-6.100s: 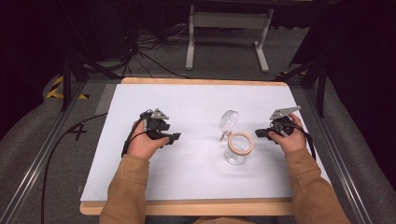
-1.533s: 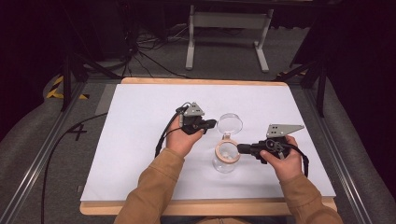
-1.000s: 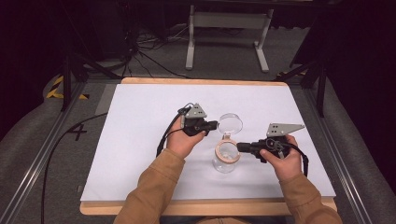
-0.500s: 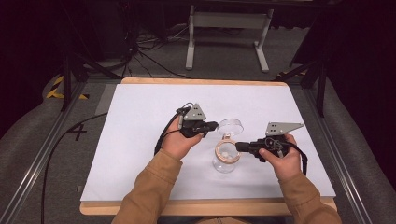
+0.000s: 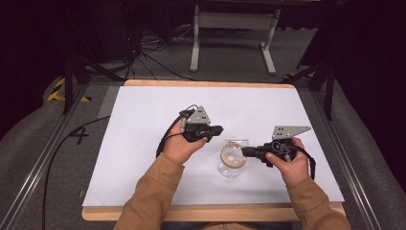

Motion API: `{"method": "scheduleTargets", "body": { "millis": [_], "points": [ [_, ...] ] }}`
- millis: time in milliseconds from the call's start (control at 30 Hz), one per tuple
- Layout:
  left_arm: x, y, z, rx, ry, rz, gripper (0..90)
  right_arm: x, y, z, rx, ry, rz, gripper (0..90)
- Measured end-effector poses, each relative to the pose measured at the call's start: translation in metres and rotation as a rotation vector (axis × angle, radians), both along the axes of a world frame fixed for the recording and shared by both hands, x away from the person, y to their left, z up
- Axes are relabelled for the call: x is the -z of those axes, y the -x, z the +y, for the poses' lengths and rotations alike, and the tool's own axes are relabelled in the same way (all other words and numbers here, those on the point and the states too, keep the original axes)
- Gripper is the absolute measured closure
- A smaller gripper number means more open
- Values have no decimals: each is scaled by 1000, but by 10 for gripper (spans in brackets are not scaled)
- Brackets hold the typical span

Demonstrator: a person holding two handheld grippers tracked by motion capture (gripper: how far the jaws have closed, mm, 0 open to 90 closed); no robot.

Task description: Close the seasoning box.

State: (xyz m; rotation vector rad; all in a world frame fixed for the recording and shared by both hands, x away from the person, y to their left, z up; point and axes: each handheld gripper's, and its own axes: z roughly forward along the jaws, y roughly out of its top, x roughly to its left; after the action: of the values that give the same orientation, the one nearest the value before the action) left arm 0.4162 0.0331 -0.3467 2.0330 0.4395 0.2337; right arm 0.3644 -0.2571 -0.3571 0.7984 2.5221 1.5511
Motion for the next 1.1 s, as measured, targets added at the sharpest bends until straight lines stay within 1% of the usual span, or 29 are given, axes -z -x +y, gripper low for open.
{"method": "scheduleTargets", "body": {
  "millis": [33,67,133,233,267,333,367,400,467,600,700,733,767,833,867,900,933,967,1000,1033,1067,1100],
  "points": [
    [0,0,1,-6,6,8,863,0,0,0,0,1,1,900],
    [0,-1,2,-6,-1,1,861,-1,0,0,-1,2,2,900],
    [0,-2,4,-9,-1,-1,859,-1,1,0,-4,7,7,900],
    [-1,-1,8,-17,1,19,856,-3,3,1,-10,23,10,900],
    [-1,-1,10,-18,-7,23,853,-4,3,1,-11,32,13,900],
    [-2,-1,14,-23,-12,54,839,-5,4,2,-16,42,11,900],
    [-2,0,16,-29,-8,79,833,-5,5,2,-20,48,16,900],
    [-3,0,18,-30,-11,96,829,-6,5,2,-23,53,23,900],
    [-4,1,23,-31,-29,117,826,-6,5,3,-31,68,30,900],
    [-5,3,32,-54,-52,138,822,-9,6,4,-42,87,37,900],
    [-4,4,38,-68,-67,151,815,-10,6,5,-55,108,45,900],
    [-5,4,40,-74,-81,154,814,-11,6,5,-59,117,50,900],
    [-5,4,42,-80,-84,155,811,-11,6,6,-64,123,53,900],
    [-5,5,46,-100,-73,155,812,-11,6,6,-71,135,63,900],
    [-5,4,48,-99,-79,155,812,-11,6,6,-73,140,65,900],
    [-5,5,49,-111,-66,161,812,-11,6,6,-78,144,67,900],
    [-5,5,52,-116,-74,161,812,-10,6,7,-82,149,74,900],
    [-5,5,54,-118,-86,170,812,-10,6,7,-85,158,79,900],
    [-4,4,55,-122,-83,166,812,-10,6,8,-90,163,78,900],
    [-3,4,57,-132,-82,171,811,-10,6,8,-93,168,84,900],
    [-4,4,58,-135,-94,174,809,-9,6,8,-94,174,91,900],
    [-3,3,59,-134,-92,172,809,-9,6,8,-95,178,93,900]
  ]
}}
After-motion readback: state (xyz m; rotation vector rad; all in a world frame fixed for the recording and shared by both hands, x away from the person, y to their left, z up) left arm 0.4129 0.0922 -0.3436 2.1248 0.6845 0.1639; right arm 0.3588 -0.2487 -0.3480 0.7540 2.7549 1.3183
